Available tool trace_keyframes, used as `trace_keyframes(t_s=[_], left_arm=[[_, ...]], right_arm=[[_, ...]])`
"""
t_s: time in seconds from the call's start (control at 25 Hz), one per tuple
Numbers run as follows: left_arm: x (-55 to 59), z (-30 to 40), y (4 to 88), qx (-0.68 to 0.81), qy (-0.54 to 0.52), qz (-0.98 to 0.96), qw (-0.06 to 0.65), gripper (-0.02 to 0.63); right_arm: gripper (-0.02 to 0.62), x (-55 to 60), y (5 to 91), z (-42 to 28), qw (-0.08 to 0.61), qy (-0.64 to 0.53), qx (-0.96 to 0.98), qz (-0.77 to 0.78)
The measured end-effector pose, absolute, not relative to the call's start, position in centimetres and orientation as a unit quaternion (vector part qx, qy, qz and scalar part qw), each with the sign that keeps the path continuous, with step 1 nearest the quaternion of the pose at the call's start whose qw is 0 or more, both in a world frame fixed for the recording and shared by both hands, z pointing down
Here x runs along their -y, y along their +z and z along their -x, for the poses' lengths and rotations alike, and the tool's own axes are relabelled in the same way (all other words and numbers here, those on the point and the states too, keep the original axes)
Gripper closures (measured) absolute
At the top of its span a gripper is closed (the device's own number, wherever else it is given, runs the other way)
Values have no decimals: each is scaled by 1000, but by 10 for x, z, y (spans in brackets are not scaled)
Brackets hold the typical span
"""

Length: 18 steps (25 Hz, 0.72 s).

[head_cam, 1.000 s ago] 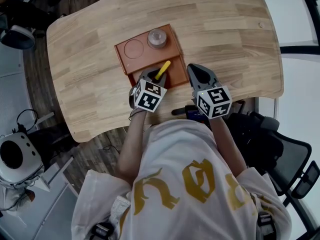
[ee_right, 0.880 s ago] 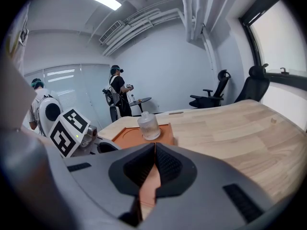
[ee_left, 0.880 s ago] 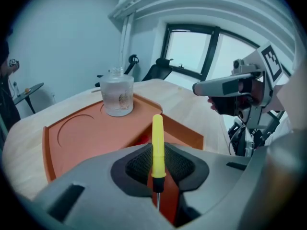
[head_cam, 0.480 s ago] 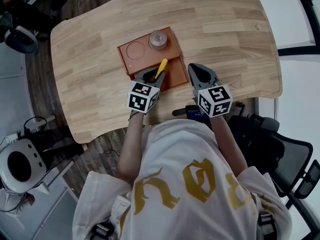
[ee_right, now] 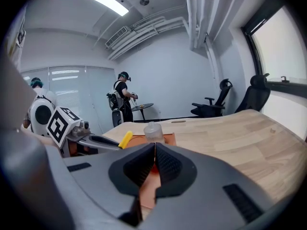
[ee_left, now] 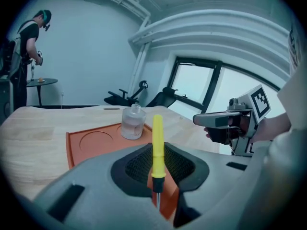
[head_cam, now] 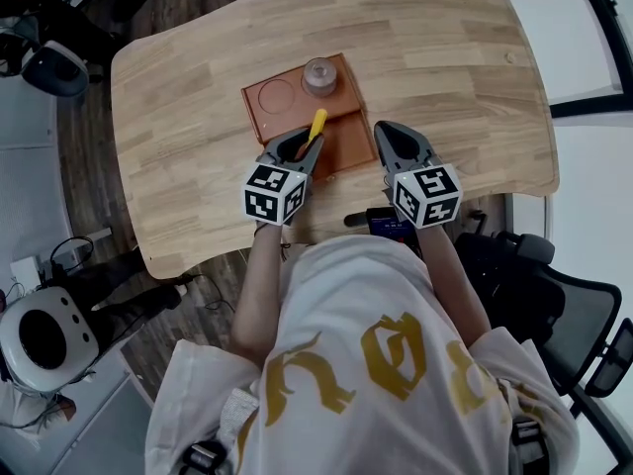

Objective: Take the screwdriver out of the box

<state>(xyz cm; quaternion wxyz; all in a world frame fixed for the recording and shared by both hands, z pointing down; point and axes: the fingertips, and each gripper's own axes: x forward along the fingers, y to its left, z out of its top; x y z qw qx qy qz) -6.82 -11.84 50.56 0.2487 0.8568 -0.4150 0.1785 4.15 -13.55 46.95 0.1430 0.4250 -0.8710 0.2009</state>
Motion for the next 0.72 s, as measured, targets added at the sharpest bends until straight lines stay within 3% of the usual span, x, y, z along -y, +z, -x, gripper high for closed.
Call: trace_keyframes(t_s=[0.24, 0.72], left_arm=[[110, 80, 486, 437, 129, -855, 248, 531], [78, 92, 431, 476, 98, -855, 181, 531]], right_arm=[[583, 123, 459, -40, 135, 190, 874, -427], [583, 95, 418, -33, 101, 148, 885, -430]])
